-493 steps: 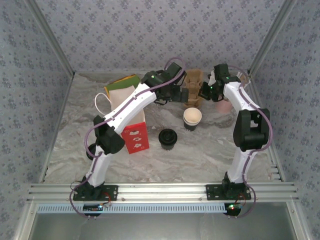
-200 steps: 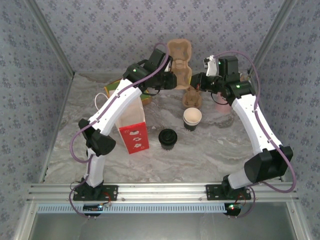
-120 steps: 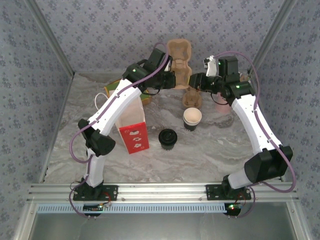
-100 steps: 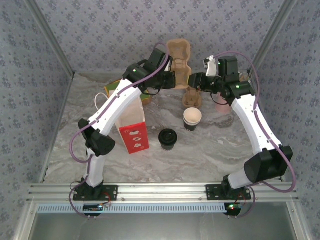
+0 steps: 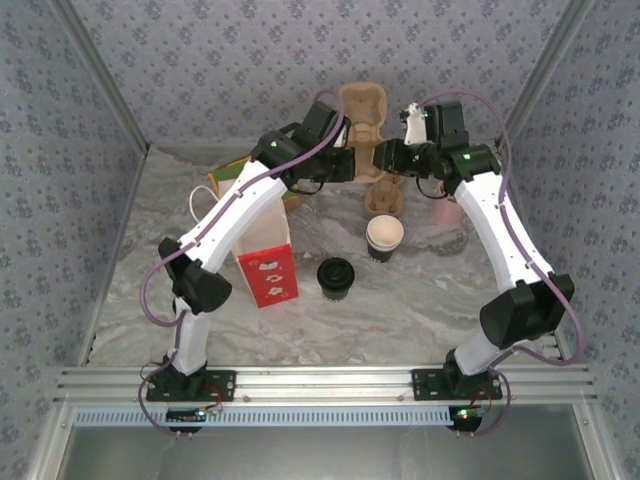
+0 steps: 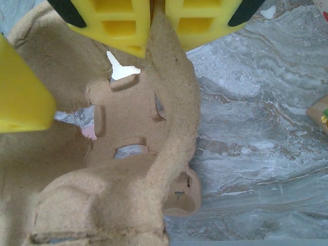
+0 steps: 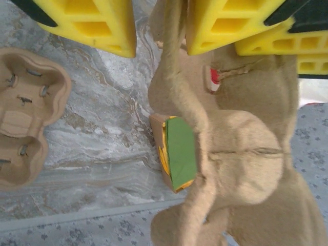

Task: Pack the takeout coffee

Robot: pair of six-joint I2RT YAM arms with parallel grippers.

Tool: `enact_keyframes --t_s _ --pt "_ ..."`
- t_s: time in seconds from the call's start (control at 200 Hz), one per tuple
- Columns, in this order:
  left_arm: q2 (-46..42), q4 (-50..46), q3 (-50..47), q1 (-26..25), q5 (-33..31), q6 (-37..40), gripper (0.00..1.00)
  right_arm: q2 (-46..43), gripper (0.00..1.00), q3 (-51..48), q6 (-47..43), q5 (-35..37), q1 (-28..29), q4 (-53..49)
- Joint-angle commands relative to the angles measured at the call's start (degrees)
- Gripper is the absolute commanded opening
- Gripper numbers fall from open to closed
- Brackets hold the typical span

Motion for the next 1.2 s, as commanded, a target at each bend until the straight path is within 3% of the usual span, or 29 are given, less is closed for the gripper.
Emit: enact_keyframes --t_s 0.0,0.19,0.36,0.455,0.605,0.775,0.879,1.029,1.194 --pt "-2.61 0.38 0.43 -0.24 -0.8 0.96 0.1 1.42 0.29 3.29 -1.66 1.65 0.58 -3.93" --pt "-2.45 0.2 0.43 -0.31 -0.53 1.25 0.11 1.32 0.25 3.61 -1.77 1.65 0.74 -3.67" --pt "-2.17 -0.01 0.58 -0.39 -0.37 1.22 0.11 1.07 0.1 3.85 -1.9 1.46 0.77 -3.72" --pt "-2.25 -0.04 0.84 -0.44 -0.26 1.32 0.16 0.68 0.08 3.67 -1.99 1.47 0.81 -3.74" --pt "-3.23 -0.93 2.51 -0.38 -0.43 1.7 0.38 -0.23 0.06 3.72 -1.59 0.97 0.81 -3.68" --pt "-4.9 -4.5 9.91 -0.79 -1.91 2.48 0.78 -1.21 0.06 4.81 -0.68 0.07 0.93 -4.36" --pt "-7.68 -6.65 11.74 -0.99 -4.24 3.48 0.97 -1.6 0.06 5.9 0.09 -0.43 1.47 -5.04" --pt "-14.93 -8.03 7.79 -1.07 -10.16 4.8 1.0 -2.37 0.06 8.03 0.77 -0.21 4.03 -6.06" --pt "-25.89 -7.16 -4.02 0.27 -17.47 4.92 1.0 -2.08 0.06 11.66 2.0 1.57 8.53 -6.98"
